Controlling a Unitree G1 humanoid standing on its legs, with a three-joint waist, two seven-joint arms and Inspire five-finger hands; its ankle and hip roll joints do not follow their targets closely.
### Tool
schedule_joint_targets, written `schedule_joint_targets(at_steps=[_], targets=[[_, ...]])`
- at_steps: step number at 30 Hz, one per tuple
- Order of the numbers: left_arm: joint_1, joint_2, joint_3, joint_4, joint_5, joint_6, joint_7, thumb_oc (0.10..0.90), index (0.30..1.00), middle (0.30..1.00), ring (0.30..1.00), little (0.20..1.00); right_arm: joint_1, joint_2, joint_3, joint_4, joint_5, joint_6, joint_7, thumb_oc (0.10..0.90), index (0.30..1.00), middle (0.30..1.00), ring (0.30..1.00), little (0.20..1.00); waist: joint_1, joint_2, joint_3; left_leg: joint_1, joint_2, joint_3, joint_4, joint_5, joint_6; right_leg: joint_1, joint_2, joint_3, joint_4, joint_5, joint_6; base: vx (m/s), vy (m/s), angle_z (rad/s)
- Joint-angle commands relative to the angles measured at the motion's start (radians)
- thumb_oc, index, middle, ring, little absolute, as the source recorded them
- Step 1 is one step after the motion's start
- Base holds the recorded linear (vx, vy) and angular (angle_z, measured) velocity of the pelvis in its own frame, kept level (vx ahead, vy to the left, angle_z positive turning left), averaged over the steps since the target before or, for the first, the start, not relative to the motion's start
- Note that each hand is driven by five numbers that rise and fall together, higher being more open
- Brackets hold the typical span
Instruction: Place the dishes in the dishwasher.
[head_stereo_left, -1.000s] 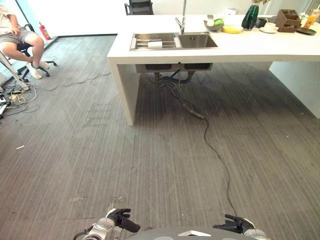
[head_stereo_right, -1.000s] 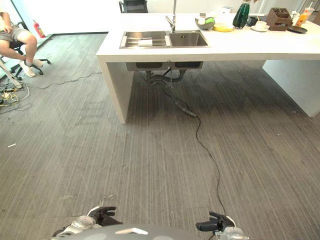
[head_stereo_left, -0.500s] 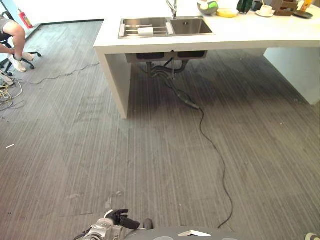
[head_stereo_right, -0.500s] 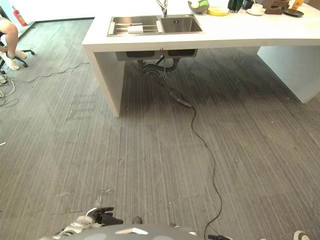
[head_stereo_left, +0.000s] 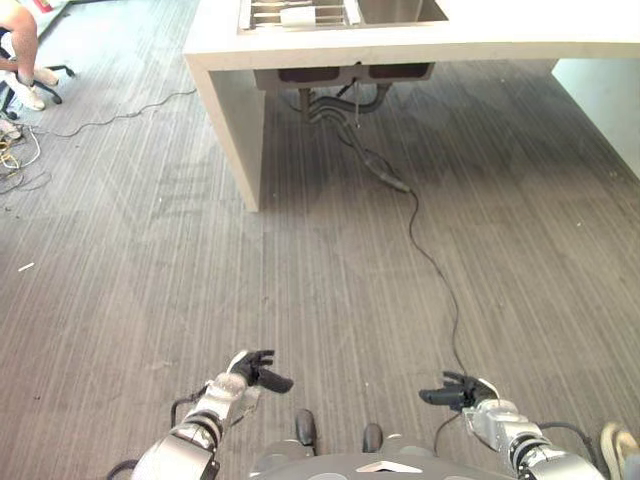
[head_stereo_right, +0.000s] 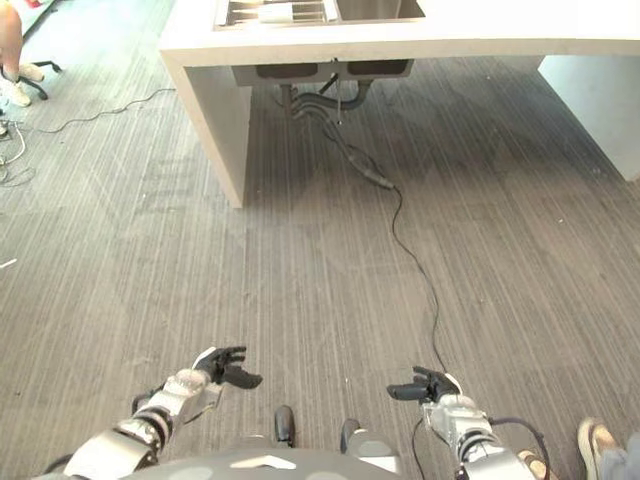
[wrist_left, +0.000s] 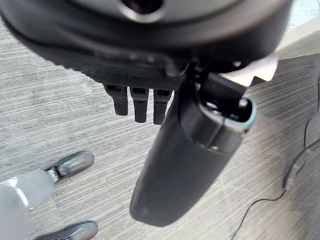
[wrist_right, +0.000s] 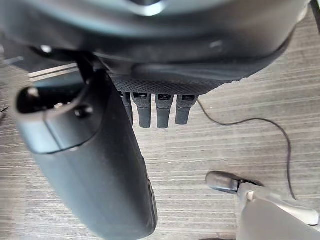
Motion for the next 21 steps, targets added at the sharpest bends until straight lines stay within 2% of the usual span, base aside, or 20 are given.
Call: schedule_joint_targets(at_steps=[1,2,3,5,6,7,9,10,12,14,15,16,17,18,19,20,21], targets=[[-0.049,0.029,0.034,-0.047,-0.062,-0.033,0.040,0.800,0.900,0.900,0.900,0.900,-0.001,-0.025,-0.022,-0.005,0.054,-0.022,-0.022,0.800,0.900,0.900,0.900,0.900,0.024,-0.026,-0.002,0.082,-0.041,0.041,0.052,-0.101,0.008,-0.090,-0.089,0.006,0.135,0.104,0.050,0.12,0.086,0.22],[-0.052,0.034,0.040,-0.051,-0.072,-0.033,0.049,0.800,0.900,0.900,0.900,0.900,0.001,-0.023,-0.022,-0.015,0.051,-0.022,-0.024,0.800,0.900,0.900,0.900,0.900,0.023,-0.023,0.011,0.096,-0.041,0.045,0.061,-0.116,0.010,-0.134,-0.100,-0.014,0.197,0.124,0.056,0.20,0.038,0.31],[-0.058,0.038,0.050,-0.056,-0.093,-0.037,0.056,0.800,0.900,0.900,0.900,0.900,0.004,-0.022,-0.020,-0.025,0.052,-0.021,-0.021,0.800,0.900,0.900,0.900,0.900,0.019,-0.021,0.017,0.114,-0.042,0.045,0.071,-0.135,0.008,-0.167,-0.105,-0.043,0.171,0.131,0.055,0.20,0.038,0.31],[-0.061,0.039,0.050,-0.062,-0.099,-0.036,0.058,0.800,0.900,0.900,0.900,0.900,0.008,-0.024,-0.020,-0.039,0.053,-0.021,-0.021,0.800,0.900,0.900,0.900,0.900,0.012,-0.021,0.021,0.123,-0.045,0.039,0.076,-0.143,0.005,-0.172,-0.108,-0.058,0.122,0.134,0.058,0.23,-0.041,0.05],[-0.083,0.047,0.049,-0.076,-0.114,-0.042,0.062,0.800,0.900,0.900,0.900,0.900,0.003,-0.036,-0.020,-0.072,0.062,-0.027,-0.030,0.800,0.900,0.900,0.900,0.900,-0.005,-0.025,0.036,0.152,-0.054,0.019,0.076,-0.169,-0.005,-0.216,-0.108,-0.060,-0.016,0.154,0.061,0.28,-0.071,0.00],[-0.084,0.047,0.049,-0.076,-0.114,-0.042,0.062,0.800,0.900,0.900,0.900,0.900,0.003,-0.037,-0.020,-0.073,0.062,-0.027,-0.031,0.800,0.900,0.900,0.900,0.900,-0.007,-0.021,0.039,0.155,-0.050,0.017,0.076,-0.171,-0.005,-0.209,-0.105,-0.063,-0.021,0.155,0.061,0.35,-0.122,0.13],[-0.127,0.057,0.055,-0.082,-0.125,-0.053,0.068,0.800,0.900,0.900,0.900,0.900,0.010,-0.053,-0.033,-0.101,0.073,-0.031,-0.038,0.800,0.900,0.900,0.900,0.900,-0.043,-0.027,0.052,0.218,-0.050,-0.015,0.051,-0.209,-0.045,-0.265,-0.123,-0.041,-0.303,0.231,0.102,0.51,-0.204,0.33],[-0.134,0.059,0.059,-0.084,-0.127,-0.056,0.072,0.800,0.900,0.900,0.900,0.900,0.020,-0.054,-0.037,-0.109,0.069,-0.030,-0.038,0.800,0.900,0.900,0.900,0.900,-0.055,-0.019,0.055,0.243,-0.040,-0.025,0.049,-0.226,-0.053,-0.276,-0.126,-0.043,-0.359,0.255,0.111,0.61,-0.223,0.38],[-0.127,0.065,0.071,-0.103,-0.134,-0.064,0.067,0.800,0.900,0.900,0.900,0.900,0.048,-0.063,-0.040,-0.106,0.056,-0.030,-0.023,0.800,0.900,0.900,0.900,0.900,-0.080,-0.010,0.053,0.300,-0.035,-0.047,0.047,-0.261,-0.062,-0.312,-0.139,-0.026,-0.370,0.283,0.125,0.58,-0.213,0.58],[-0.107,0.071,0.071,-0.161,-0.150,-0.074,0.064,0.800,0.900,0.900,0.900,0.900,0.080,-0.073,-0.048,-0.103,0.047,-0.028,-0.006,0.800,0.900,0.900,0.900,0.900,-0.083,-0.007,0.037,0.324,-0.036,-0.079,0.078,-0.286,-0.066,-0.292,-0.134,-0.008,-0.324,0.301,0.115,0.57,-0.274,0.59],[-0.096,0.065,0.076,-0.187,-0.167,-0.080,0.065,0.800,0.900,0.900,0.900,0.900,0.079,-0.085,-0.045,-0.100,0.040,-0.029,-0.001,0.800,0.900,0.900,0.900,0.900,-0.093,-0.002,0.033,0.319,-0.031,-0.090,0.119,-0.261,-0.078,-0.294,-0.126,0.013,-0.302,0.313,0.104,0.49,-0.311,0.62],[-0.079,0.063,0.078,-0.213,-0.177,-0.084,0.060,0.800,0.900,0.900,0.900,0.900,0.086,-0.099,-0.051,-0.098,0.031,-0.028,0.002,0.800,0.900,0.900,0.900,0.900,-0.099,0.014,0.025,0.308,-0.008,-0.083,0.181,-0.214,-0.097,-0.288,-0.102,0.023,-0.274,0.289,0.084,0.67,-0.562,0.62],[-0.044,0.054,0.089,-0.252,-0.192,-0.084,0.056,0.800,0.900,0.900,0.900,0.900,0.093,-0.106,-0.046,-0.074,0.014,-0.024,0.014,0.800,0.900,0.900,0.900,0.900,-0.097,0.029,0.007,0.262,0.037,-0.077,0.356,-0.044,-0.128,-0.280,-0.041,0.056,-0.188,0.229,0.032,0.73,-0.653,0.74],[-0.020,0.055,0.093,-0.270,-0.193,-0.079,0.055,0.800,0.900,0.900,0.900,0.900,0.097,-0.103,-0.045,-0.052,0.012,-0.023,0.019,0.800,0.900,0.900,0.900,0.900,-0.086,0.031,-0.005,0.222,0.062,-0.082,0.496,0.051,-0.135,-0.259,-0.015,0.052,-0.163,0.179,-0.011,0.57,-0.524,0.49],[-0.020,0.055,0.093,-0.270,-0.193,-0.079,0.055,0.800,0.900,0.900,0.900,0.900,0.097,-0.103,-0.045,-0.052,0.012,-0.023,0.019,0.800,0.900,0.900,0.900,0.900,-0.086,0.031,-0.005,0.222,0.062,-0.082,0.496,0.051,-0.135,-0.259,-0.015,0.052,-0.163,0.179,-0.011,0.43,-0.425,0.41],[-0.004,0.057,0.095,-0.291,-0.190,-0.072,0.050,0.800,0.900,0.900,0.900,0.900,0.100,-0.104,-0.043,-0.036,0.007,-0.021,0.021,0.800,0.900,0.900,0.900,0.900,-0.073,0.020,-0.010,0.166,0.080,-0.090,0.648,0.132,-0.137,-0.226,0.007,0.054,-0.144,0.140,-0.047,0.41,-0.452,0.06],[0.010,0.064,0.096,-0.328,-0.185,-0.066,0.052,0.800,0.900,0.900,0.900,0.900,0.106,-0.109,-0.051,-0.026,0.008,-0.021,0.017,0.800,0.900,0.900,0.900,0.900,-0.050,0.003,-0.003,0.077,0.088,-0.097,0.802,0.182,-0.137,-0.184,0.014,0.063,-0.141,0.107,-0.071,0.40,-0.454,-0.13]])
